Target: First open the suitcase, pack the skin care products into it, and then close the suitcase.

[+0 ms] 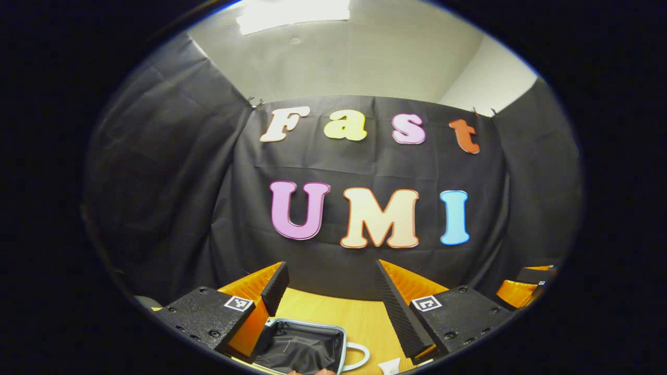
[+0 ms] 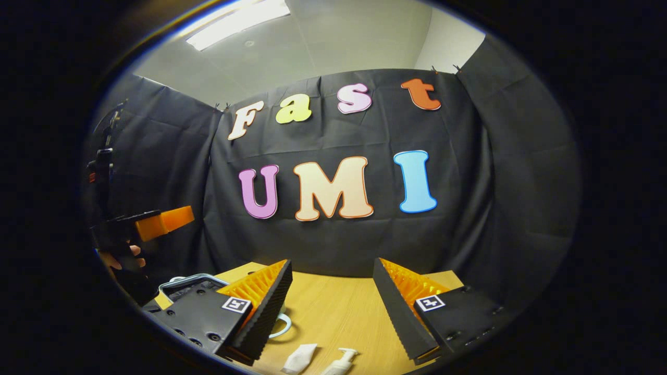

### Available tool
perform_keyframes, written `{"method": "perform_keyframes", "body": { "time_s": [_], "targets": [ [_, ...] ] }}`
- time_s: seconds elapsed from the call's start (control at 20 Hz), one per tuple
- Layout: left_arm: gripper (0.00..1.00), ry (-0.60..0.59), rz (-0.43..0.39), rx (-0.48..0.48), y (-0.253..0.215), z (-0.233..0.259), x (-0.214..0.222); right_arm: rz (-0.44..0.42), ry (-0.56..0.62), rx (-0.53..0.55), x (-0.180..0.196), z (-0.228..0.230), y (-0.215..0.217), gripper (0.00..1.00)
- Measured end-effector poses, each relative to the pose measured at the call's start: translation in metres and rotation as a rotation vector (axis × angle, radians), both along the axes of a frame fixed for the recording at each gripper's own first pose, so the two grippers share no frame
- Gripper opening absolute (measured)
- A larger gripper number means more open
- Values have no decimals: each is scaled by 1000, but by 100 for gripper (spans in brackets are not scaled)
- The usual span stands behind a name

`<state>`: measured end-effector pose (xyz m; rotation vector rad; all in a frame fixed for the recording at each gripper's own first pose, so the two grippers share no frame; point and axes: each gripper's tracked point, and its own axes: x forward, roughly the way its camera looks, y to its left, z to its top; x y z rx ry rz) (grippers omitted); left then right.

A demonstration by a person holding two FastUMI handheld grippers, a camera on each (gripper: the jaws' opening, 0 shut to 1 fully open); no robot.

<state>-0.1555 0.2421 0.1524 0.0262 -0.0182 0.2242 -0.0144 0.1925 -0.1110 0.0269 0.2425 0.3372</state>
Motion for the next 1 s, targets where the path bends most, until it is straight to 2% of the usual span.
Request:
{"method": "perform_keyframes", "body": {
  "time_s": [0.15,0.3,0.4,0.6,0.75,1.0],
  "targets": [
    [94,37,-71,15,-26,-14,4,25,16,-14,-3,-4,4,98],
    [94,174,-163,-13,-50,-58,14,17,7,-28,1,-3,-6,98],
    [94,282,-182,-33,-56,-96,14,3,25,-49,2,-10,-15,98],
    [95,446,-240,-138,-80,-161,10,-34,59,-76,1,-22,-36,98],
    [95,583,-275,-160,-95,-213,5,-58,79,-105,-2,-29,-53,98],
    [96,782,-310,-250,-125,-292,-15,-111,112,-139,-8,-38,-83,99]
  ]
}}
